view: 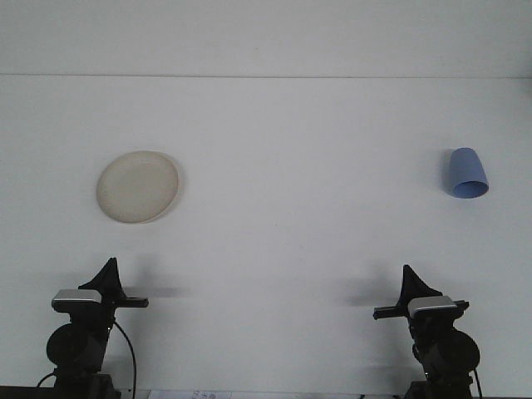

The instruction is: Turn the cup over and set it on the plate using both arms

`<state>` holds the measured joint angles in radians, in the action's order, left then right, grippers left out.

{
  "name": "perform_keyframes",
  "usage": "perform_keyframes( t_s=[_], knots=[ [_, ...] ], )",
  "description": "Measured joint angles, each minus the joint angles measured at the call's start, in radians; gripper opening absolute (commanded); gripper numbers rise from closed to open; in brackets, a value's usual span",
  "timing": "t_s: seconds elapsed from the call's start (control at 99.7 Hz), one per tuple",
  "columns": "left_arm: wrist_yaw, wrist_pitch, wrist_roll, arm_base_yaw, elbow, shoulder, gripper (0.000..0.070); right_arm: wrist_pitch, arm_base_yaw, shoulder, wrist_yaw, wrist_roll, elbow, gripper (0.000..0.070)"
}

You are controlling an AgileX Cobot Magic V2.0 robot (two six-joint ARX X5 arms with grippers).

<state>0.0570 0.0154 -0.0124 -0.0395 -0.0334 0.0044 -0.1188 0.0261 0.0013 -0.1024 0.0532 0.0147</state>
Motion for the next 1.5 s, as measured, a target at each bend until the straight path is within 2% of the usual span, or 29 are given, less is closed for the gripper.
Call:
perform_keyframes(
  t_s=[0.351,0.461,0.561,0.702,0.772,0.802,0.842,0.922,0.963,1.153,1.303,1.394,1.504],
  knots=[
    [0.0,0.0,0.0,0.0,0.0,0.0,0.0016,0.002,0.0,0.0,-0.006,0.008,0.0,0.0006],
    [0.0,0.0,0.0,0.0,0.0,0.0,0.0016,0.002,0.0,0.0,-0.051,0.098,0.0,0.0006],
    [0.0,0.0,0.0,0.0,0.0,0.0,0.0016,0.002,0.0,0.0,-0.054,0.182,0.0,0.0006],
    [0.0,0.0,0.0,0.0,0.0,0.0,0.0016,0.064,0.0,0.0,-0.022,0.291,0.0,0.0006],
    [0.0,0.0,0.0,0.0,0.0,0.0,0.0016,0.071,0.0,0.001,0.027,0.354,0.027,0.0012],
    [0.0,0.0,0.0,0.0,0.0,0.0,0.0016,0.063,0.0,0.008,0.049,0.369,0.049,0.0038],
    [0.0,0.0,0.0,0.0,0.0,0.0,0.0016,0.053,0.0,0.024,0.076,0.375,0.091,0.0136],
    [0.0,0.0,0.0,0.0,0.0,0.0,0.0016,0.034,0.0,0.084,0.112,0.364,0.201,0.0437],
    [0.0,0.0,0.0,0.0,0.0,0.0,0.0016,0.02,0.0,0.115,0.13,0.348,0.254,0.0519],
    [0.0,0.0,0.0,0.0,0.0,0.0,0.0016,-0.104,0.0,0.369,0.217,0.182,0.516,0.0526],
    [0.0,0.0,0.0,0.0,0.0,0.0,0.0016,-0.108,-0.015,0.581,0.307,0.037,0.626,0.0526],
    [0.0,0.0,0.0,0.0,0.0,0.0,0.0016,-0.06,-0.064,0.716,0.311,-0.014,0.644,0.0526],
    [0.0,0.0,0.0,0.0,0.0,0.0,0.0016,-0.009,-0.142,0.877,0.281,-0.038,0.644,0.0525]
  ],
)
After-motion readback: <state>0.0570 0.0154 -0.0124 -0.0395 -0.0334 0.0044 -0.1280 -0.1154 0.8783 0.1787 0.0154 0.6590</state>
